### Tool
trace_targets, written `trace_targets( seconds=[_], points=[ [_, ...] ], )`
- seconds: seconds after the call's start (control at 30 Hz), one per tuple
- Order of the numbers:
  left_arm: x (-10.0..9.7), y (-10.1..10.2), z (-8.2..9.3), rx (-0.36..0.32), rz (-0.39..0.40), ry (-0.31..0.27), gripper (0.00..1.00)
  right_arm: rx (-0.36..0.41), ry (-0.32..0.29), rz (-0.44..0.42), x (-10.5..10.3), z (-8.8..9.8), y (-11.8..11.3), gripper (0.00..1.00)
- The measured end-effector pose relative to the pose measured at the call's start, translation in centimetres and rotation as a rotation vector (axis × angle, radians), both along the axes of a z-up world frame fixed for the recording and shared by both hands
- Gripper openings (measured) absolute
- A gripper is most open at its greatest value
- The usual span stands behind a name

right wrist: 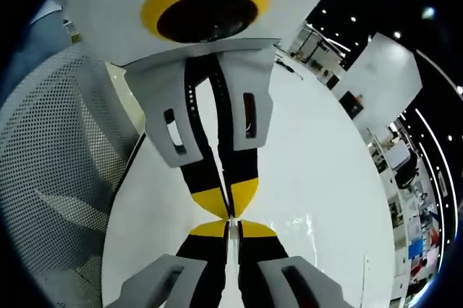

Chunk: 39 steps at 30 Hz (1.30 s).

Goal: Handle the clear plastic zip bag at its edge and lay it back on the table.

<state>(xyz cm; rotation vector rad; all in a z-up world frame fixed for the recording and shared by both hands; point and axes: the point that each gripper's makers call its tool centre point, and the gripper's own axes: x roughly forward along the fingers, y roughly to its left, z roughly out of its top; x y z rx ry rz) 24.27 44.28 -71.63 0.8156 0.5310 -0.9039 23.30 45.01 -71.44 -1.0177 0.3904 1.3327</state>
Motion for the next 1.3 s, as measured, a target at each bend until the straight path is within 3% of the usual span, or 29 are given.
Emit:
trace_targets(
  seconds=[0.77, 1.3],
  points=[
    [-0.4, 0.2, -0.6, 0.025, -0.003, 0.026, 0.00, -0.037, -0.003, 0.014, -0.4, -0.6, -0.4, 0.00],
    [-0.7, 0.2, -0.8, 0.035, -0.003, 0.043, 0.00, -0.041, 0.013, -0.026, -0.2, -0.8, -2.0, 0.00]
  ],
)
